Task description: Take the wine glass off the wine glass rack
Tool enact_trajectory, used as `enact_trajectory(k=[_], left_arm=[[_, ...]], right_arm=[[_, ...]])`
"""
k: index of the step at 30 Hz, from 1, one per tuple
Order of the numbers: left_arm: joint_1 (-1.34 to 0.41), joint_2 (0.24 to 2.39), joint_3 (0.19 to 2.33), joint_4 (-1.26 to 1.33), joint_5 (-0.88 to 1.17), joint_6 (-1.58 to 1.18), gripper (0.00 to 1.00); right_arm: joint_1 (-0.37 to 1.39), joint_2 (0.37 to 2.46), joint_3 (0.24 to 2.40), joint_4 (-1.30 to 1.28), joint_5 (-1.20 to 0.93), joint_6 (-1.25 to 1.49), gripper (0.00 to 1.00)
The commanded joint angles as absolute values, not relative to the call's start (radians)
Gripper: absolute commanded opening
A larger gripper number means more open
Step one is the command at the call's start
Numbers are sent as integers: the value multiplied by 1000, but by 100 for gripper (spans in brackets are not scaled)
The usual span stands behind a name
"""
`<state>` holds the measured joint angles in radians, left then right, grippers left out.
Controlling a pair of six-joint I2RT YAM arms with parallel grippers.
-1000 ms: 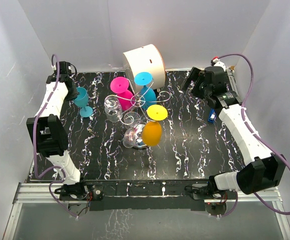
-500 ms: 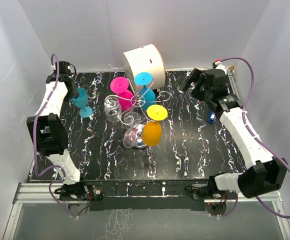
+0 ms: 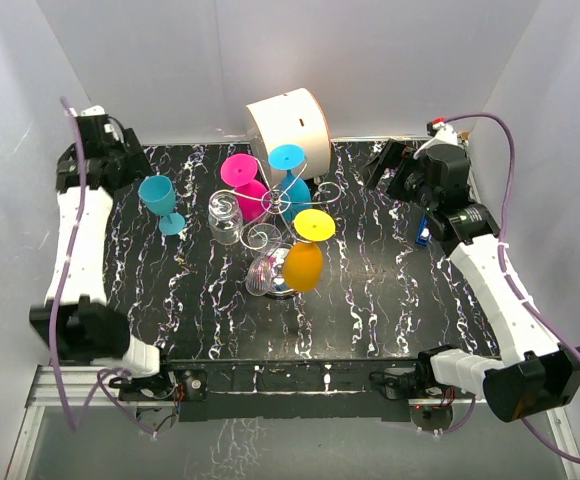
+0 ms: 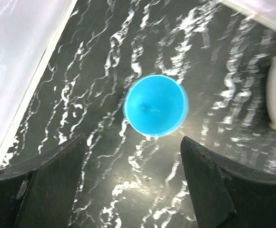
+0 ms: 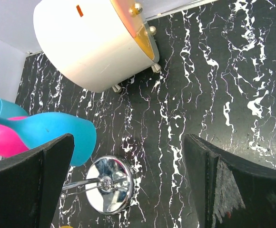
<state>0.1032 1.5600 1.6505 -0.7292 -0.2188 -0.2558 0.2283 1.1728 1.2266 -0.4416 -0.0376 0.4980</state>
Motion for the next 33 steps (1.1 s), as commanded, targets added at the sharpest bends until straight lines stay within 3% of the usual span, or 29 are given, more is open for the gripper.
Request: enact_trajectory(k=[1,6,17,21,33], left_arm=[[109,1275,1543,-682,3,-304,81],[109,1047,1321,-584,192,-379,87],[109,924,1273,-687,292,-326,92],[109,877,1183,-664,333,-325,93],[109,796,1086,-634,462,-362,99]], right_arm=[[227,1086,1195,-380,-71,455,98],[225,1001,1170,-377,-176,483,98],[226,926,1165,-424,-495,834,98],[227,952,1111,-332,-659,931,92],[242,987,1022,-204,-762,1044,69]])
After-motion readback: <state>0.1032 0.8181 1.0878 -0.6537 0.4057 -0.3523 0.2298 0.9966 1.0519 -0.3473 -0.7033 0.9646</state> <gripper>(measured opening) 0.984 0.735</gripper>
